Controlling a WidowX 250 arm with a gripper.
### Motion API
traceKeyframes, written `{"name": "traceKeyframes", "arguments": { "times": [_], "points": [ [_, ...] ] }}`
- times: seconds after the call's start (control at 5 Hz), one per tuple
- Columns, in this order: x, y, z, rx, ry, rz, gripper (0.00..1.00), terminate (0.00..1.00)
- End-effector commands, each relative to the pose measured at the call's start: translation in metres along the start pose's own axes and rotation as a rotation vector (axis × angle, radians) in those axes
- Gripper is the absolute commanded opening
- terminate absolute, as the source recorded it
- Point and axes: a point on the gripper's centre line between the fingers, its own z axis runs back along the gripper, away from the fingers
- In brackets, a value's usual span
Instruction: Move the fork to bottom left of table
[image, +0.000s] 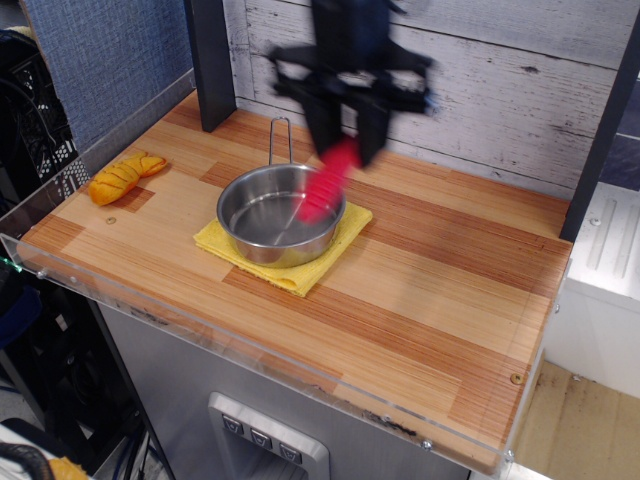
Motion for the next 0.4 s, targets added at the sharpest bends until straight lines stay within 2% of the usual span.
{"name": "traceKeyframes", "arguments": {
  "times": [0.0,0.2],
  "points": [
    [-0.015,0.091,0.020,0.072,-0.031,0.037,0.00,0.00],
    [-0.023,0.117,0.023,0.107,-0.049,0.038,0.00,0.00]
  ]
}}
